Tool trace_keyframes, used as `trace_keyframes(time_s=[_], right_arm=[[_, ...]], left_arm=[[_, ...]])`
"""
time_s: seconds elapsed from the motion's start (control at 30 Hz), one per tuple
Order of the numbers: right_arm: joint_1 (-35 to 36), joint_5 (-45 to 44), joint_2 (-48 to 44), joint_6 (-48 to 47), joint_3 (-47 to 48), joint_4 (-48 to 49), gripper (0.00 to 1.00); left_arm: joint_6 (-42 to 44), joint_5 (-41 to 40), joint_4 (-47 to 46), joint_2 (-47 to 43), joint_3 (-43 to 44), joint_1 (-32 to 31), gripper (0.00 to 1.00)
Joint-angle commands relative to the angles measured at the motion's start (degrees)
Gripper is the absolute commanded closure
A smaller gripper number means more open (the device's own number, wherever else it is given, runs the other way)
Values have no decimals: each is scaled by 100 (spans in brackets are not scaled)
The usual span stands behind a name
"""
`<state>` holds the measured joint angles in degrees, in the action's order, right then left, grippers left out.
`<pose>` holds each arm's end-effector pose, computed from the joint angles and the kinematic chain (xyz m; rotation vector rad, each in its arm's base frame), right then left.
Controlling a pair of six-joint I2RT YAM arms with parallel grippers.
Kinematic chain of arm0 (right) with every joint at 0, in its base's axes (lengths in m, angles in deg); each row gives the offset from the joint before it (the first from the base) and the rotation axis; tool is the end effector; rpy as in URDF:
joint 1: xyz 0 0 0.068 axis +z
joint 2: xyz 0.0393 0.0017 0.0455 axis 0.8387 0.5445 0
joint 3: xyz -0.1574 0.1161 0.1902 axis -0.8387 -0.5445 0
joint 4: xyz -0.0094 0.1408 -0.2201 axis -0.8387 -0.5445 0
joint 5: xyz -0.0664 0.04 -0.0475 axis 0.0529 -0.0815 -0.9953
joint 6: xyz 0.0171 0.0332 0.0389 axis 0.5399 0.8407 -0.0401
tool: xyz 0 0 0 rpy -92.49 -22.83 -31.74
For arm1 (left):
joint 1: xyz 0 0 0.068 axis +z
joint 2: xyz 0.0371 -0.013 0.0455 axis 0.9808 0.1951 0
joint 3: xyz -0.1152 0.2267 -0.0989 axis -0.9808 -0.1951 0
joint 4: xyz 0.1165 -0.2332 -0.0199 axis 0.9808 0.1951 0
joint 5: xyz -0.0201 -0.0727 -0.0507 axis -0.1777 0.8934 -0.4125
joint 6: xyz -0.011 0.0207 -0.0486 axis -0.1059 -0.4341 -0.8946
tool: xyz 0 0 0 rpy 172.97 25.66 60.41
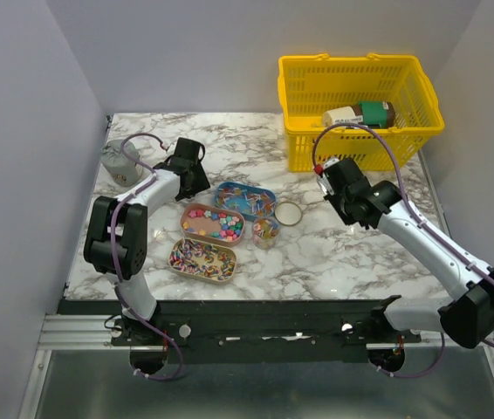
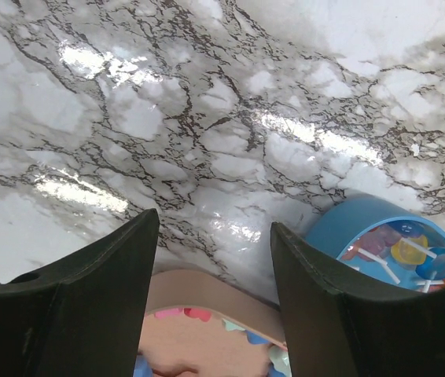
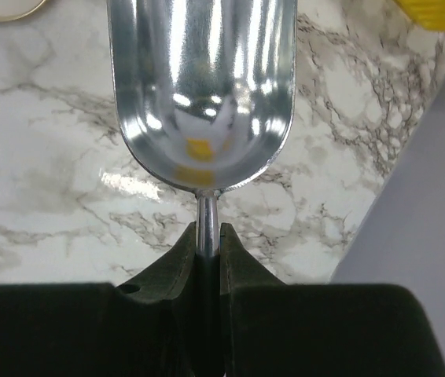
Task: Pack the candies
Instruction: Place the fake candies in the packing bottle, then place the spatula at the center of the board.
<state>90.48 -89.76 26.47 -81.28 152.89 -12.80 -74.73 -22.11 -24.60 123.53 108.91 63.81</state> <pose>0.2108 0.1219 0.3039 -0.7867 2.4113 -0.3903 0.3617 -0.0894 0.1995 -0.5750 2.4527 -0.1237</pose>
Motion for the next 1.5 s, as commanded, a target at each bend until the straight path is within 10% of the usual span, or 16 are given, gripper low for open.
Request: trace_keyframes(time_s=[0.0, 0.5, 1.1, 1.47], right_arm=[[-358, -160, 188, 1506, -173, 658, 99], [-1572, 563, 830, 4201, -1991, 1923, 99], [-1625, 1010, 1007, 4158, -2229, 2012, 56], [-1616, 1256, 49, 3693, -1632, 1599, 54]], left_arm=[[-65, -299, 176, -301, 9, -62, 27], [128, -282, -334, -1118, -510, -79, 5], [137, -361, -325, -1136, -518, -97, 1], [146, -405, -299, -1136, -510, -97, 1]])
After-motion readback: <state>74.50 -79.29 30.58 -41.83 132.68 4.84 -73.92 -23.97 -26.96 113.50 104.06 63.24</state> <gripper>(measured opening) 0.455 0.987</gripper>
